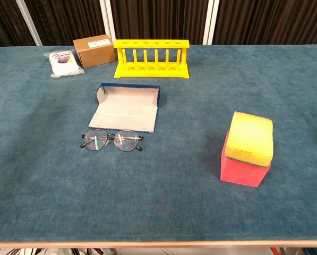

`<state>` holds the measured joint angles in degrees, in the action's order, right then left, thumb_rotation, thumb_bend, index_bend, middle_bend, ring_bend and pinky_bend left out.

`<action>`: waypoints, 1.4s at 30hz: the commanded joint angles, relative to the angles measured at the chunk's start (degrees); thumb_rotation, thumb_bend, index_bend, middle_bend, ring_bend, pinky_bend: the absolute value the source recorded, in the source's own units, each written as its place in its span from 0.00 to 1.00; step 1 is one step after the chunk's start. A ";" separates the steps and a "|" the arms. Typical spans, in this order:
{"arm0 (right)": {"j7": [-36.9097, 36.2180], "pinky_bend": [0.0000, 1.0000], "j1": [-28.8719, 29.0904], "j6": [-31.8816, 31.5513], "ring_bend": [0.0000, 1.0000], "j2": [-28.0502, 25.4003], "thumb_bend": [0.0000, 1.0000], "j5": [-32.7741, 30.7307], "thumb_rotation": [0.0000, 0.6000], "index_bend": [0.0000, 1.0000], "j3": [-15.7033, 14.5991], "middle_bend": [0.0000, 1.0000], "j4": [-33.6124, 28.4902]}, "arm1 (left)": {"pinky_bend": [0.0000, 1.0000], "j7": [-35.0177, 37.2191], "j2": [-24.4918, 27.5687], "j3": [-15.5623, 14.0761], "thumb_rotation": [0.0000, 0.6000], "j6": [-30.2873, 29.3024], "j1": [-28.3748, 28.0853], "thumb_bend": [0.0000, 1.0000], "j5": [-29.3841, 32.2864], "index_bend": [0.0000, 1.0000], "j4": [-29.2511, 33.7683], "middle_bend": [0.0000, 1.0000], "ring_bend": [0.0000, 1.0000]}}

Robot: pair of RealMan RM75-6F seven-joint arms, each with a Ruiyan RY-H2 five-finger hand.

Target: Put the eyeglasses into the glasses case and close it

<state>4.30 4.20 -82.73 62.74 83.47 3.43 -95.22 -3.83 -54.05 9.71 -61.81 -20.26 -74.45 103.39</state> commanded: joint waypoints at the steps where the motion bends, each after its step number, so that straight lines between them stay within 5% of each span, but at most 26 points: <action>1: -0.18 0.21 0.01 0.11 0.00 -0.08 0.00 -0.13 1.00 0.00 0.02 0.00 -0.12 | 0.00 -6.91 0.23 3.39 1.00 6.62 -6.77 0.30 9.09 0.23 3.50 0.00 0.00; 9: -0.56 0.21 0.06 0.50 0.00 -0.22 0.00 -0.78 1.00 0.00 0.19 0.00 -0.39 | 0.00 -20.81 -7.73 4.47 1.00 8.70 -17.00 0.19 26.06 0.34 3.47 0.02 0.00; 16: -0.41 0.21 0.09 0.64 0.00 -0.18 0.00 -1.20 1.00 0.00 0.33 0.00 -0.51 | 0.00 -27.88 -16.30 4.13 1.00 5.15 -22.69 0.34 36.01 0.45 2.78 0.07 0.00; 42: 0.29 0.21 0.38 1.52 0.00 -0.31 0.00 -2.72 1.00 0.00 0.74 0.00 -1.00 | 0.00 -37.55 -32.78 -0.31 1.00 -1.42 -29.87 0.22 41.51 0.42 -4.43 0.10 0.00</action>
<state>4.57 4.57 -81.24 62.43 80.77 4.17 -96.22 -41.02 -86.32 9.56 -63.34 -49.78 -33.06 99.26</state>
